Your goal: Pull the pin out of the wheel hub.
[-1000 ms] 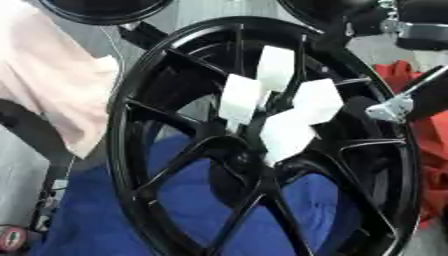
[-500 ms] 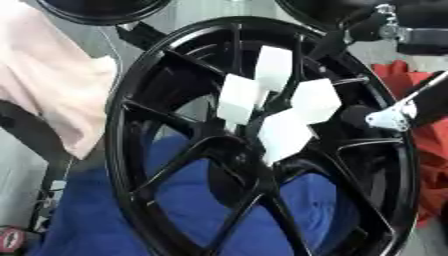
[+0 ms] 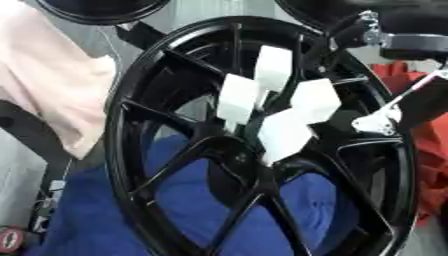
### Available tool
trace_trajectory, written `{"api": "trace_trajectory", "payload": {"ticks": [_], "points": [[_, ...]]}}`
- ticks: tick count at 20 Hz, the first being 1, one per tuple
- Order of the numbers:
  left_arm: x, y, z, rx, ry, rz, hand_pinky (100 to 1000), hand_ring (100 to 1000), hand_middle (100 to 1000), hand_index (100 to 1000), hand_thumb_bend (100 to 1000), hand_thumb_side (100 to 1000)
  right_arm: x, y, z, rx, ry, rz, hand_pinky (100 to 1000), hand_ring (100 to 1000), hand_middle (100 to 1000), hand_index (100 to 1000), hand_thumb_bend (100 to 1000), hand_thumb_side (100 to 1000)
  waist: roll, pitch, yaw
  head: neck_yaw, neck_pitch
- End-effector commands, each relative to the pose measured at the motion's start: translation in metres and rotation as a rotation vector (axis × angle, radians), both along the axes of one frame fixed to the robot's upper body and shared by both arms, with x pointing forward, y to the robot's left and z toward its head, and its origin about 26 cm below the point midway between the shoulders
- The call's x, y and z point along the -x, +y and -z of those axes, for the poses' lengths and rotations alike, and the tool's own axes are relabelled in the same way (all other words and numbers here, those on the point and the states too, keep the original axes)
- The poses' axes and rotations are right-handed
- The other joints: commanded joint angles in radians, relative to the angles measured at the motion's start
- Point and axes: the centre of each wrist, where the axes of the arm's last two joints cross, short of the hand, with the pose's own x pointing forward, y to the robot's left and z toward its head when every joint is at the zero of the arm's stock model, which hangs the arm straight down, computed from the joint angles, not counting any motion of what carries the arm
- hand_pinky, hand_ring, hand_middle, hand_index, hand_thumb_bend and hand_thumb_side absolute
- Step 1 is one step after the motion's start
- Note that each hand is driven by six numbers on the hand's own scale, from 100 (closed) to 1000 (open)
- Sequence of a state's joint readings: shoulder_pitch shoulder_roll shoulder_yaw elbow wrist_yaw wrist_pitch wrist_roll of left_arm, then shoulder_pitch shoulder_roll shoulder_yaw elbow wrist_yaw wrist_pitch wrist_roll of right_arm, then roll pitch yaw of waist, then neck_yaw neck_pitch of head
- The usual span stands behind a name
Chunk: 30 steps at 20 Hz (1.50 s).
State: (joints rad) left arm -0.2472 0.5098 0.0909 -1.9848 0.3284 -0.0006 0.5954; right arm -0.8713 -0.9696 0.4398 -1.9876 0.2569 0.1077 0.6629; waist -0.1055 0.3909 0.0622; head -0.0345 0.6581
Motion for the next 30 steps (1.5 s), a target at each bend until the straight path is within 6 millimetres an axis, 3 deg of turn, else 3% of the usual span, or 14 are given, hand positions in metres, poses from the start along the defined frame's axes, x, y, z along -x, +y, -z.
{"api": "trace_trajectory", "payload": {"ticks": [1,13,24,30], "points": [[0.002,0.001,-0.006,-0.012,-0.021,-0.001,716,715,658,770,159,796,0.004,0.001,-0.006,0.002,-0.033,0.02,794,717,747,850,334,288,0.004,-0.013,0.001,-0.004,0.001],[0.002,0.001,-0.006,-0.014,-0.02,-0.005,721,716,660,770,158,797,0.003,0.009,-0.003,-0.018,-0.004,0.029,775,675,709,828,302,298,0.0,-0.005,0.008,-0.007,-0.003],[0.002,0.0,-0.005,-0.013,-0.02,-0.005,723,718,662,771,157,797,-0.002,0.008,0.001,-0.004,0.024,0.047,771,647,676,800,297,105,0.0,-0.001,0.009,-0.01,-0.01],[0.003,0.001,-0.005,-0.015,-0.021,-0.008,725,719,663,772,156,797,-0.008,0.003,0.004,0.006,0.045,0.079,771,652,679,803,300,116,0.0,0.002,0.011,-0.011,-0.014]]}}
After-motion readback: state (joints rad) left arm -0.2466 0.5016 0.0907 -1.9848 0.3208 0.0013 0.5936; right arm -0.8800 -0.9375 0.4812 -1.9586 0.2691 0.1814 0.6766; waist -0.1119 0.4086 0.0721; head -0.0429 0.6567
